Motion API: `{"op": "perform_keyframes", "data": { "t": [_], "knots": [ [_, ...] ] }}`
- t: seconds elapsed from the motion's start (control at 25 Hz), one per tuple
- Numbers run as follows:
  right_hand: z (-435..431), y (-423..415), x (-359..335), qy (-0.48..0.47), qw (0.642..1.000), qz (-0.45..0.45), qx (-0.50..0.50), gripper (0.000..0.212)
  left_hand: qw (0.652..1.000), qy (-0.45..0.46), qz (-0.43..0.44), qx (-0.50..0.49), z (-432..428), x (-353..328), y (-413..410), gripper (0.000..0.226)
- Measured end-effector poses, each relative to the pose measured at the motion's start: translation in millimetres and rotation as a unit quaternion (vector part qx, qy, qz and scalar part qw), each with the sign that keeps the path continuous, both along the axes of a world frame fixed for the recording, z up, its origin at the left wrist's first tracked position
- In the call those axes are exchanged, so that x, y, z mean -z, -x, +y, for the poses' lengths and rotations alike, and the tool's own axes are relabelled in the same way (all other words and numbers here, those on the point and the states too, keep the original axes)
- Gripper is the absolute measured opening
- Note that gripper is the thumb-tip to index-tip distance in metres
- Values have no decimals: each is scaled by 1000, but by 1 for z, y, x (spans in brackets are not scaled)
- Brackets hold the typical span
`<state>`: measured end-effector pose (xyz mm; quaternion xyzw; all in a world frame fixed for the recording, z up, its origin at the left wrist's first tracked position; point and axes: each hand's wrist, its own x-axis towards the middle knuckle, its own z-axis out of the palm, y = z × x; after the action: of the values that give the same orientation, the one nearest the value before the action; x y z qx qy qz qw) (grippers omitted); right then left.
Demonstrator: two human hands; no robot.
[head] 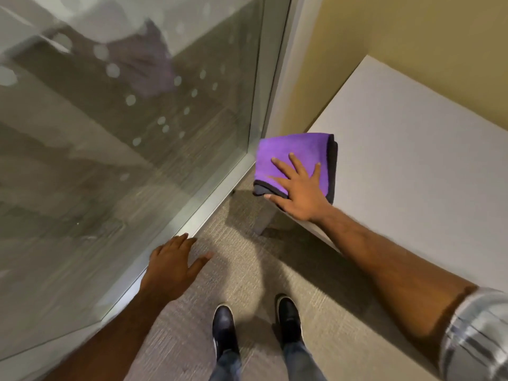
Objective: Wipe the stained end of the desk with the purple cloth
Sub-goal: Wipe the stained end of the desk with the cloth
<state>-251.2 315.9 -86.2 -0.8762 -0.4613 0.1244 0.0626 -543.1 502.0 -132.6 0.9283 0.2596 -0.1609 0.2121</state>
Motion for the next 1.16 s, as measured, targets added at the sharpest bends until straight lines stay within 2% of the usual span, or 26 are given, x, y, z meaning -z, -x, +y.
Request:
{"op": "perform_keyframes", "data": {
  "t": [0.12, 0.2, 0.32, 0.4, 0.48, 0.68, 0.76, 0.84, 0.92, 1.0, 1.16],
  "knots": [
    [-37, 39, 1, -7, 992, -7, -127, 50, 1000, 2, 12, -2, -3, -1, -7, 90],
    [-82, 58, 4, -8, 987, -40, -152, 47, 1000, 1, 11, 6, -3, -5, -9, 92],
    [-150, 66, 5, -34, 990, -91, -101, 51, 1000, -3, 2, 10, 0, -10, -10, 93],
    [-169, 67, 3, -50, 996, -72, -31, 52, 1000, -4, 2, 11, 2, -11, -10, 91],
    [-162, 69, 3, -56, 997, -44, 12, 53, 1000, -5, 10, 18, 2, -11, -10, 90],
    [-126, 79, 4, -42, 994, -40, 94, 47, 1000, -3, 5, 23, -10, -9, -11, 91],
    [-108, 83, 3, -26, 994, -39, 103, 52, 1000, -6, 7, 27, -17, -9, -11, 90],
    [-97, 82, 1, -18, 998, -21, 64, 72, 1000, -6, 9, 28, -20, -7, -12, 87],
    [-98, 74, -4, -41, 998, 41, 32, 95, 999, -4, 12, 31, -22, -6, -12, 85],
    [-99, 62, -7, -53, 994, 75, 53, 101, 999, 0, 17, 34, -25, -5, -10, 85],
    [-68, 49, 3, 60, 993, -51, 92, 101, 1000, 8, 4, 23, -29, -3, -6, 86]
  ]
}}
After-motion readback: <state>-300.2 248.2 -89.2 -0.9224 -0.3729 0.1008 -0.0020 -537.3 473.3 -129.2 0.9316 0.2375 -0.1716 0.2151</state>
